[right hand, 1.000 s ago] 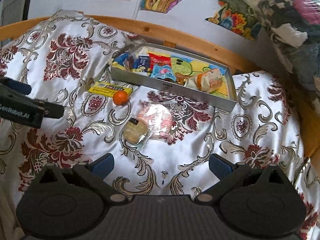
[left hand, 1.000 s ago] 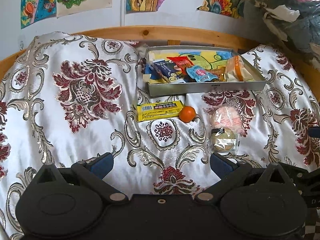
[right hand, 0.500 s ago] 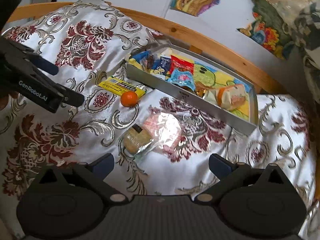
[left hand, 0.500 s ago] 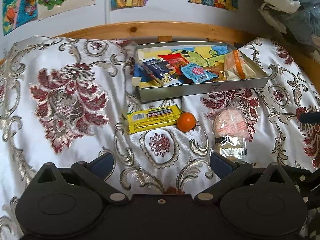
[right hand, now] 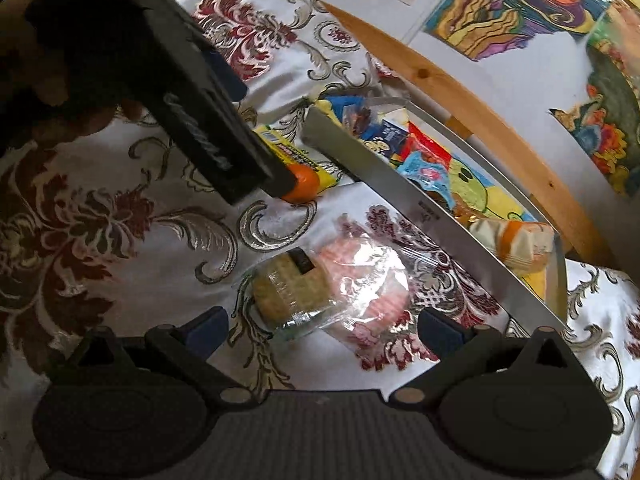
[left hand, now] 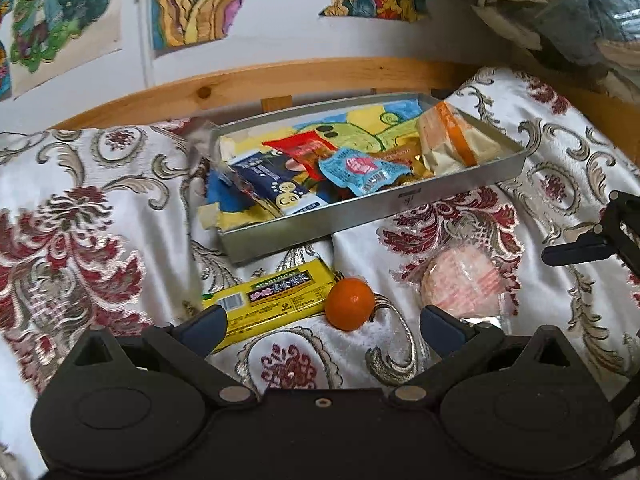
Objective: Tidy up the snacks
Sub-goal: 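Grasp the orange with the left tool while the right tool grasps the round bagged pastry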
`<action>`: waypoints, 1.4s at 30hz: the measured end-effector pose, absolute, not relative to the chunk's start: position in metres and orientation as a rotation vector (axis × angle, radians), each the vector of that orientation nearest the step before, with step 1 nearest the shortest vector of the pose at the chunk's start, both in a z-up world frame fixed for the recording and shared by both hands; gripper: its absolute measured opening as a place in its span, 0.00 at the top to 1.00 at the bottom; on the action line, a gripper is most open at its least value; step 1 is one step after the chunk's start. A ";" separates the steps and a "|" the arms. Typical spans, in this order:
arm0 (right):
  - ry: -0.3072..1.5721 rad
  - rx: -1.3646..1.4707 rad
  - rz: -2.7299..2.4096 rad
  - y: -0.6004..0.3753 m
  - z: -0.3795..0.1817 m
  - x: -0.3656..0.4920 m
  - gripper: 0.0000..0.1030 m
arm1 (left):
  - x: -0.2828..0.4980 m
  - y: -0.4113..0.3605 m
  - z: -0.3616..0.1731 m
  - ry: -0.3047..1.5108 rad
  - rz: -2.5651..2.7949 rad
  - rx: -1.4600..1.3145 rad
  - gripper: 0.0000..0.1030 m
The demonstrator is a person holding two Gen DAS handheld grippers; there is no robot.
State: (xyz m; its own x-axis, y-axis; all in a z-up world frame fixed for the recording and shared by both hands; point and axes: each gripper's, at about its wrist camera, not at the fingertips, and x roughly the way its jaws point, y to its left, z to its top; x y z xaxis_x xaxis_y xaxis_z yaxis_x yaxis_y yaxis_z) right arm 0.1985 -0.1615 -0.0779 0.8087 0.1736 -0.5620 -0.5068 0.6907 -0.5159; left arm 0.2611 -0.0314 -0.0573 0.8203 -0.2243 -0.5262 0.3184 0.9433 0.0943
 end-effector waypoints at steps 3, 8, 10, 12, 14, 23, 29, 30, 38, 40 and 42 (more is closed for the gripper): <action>0.497 -0.738 0.396 -0.158 -0.087 0.205 0.00 | 0.271 -0.034 -0.064 0.535 -0.285 0.194 0.01; 0.465 -0.778 0.401 -0.151 -0.096 0.211 0.01 | 0.281 -0.034 -0.072 0.535 -0.284 0.197 0.01; 0.457 -0.786 0.406 -0.149 -0.097 0.212 0.01 | 0.283 -0.037 -0.074 0.531 -0.298 0.210 0.01; 0.450 -0.788 0.416 -0.149 -0.098 0.213 0.04 | 0.284 -0.040 -0.076 0.525 -0.309 0.226 0.01; 0.451 -0.788 0.421 -0.148 -0.099 0.217 0.07 | 0.286 -0.042 -0.077 0.513 -0.320 0.236 0.02; 0.460 -0.786 0.425 -0.146 -0.103 0.227 0.17 | 0.293 -0.044 -0.079 0.527 -0.364 0.196 0.20; 0.464 -0.796 0.438 -0.143 -0.105 0.228 0.26 | 0.294 -0.045 -0.081 0.545 -0.397 0.181 0.42; 0.462 -0.800 0.436 -0.143 -0.105 0.227 0.27 | 0.294 -0.045 -0.081 0.550 -0.406 0.183 0.48; 0.457 -0.820 0.428 -0.140 -0.106 0.224 0.30 | 0.292 -0.046 -0.082 0.555 -0.416 0.175 0.59; 0.454 -0.827 0.427 -0.139 -0.107 0.223 0.31 | 0.292 -0.046 -0.081 0.557 -0.412 0.169 0.60; 0.454 -0.829 0.425 -0.139 -0.106 0.222 0.31 | 0.292 -0.046 -0.081 0.557 -0.409 0.168 0.61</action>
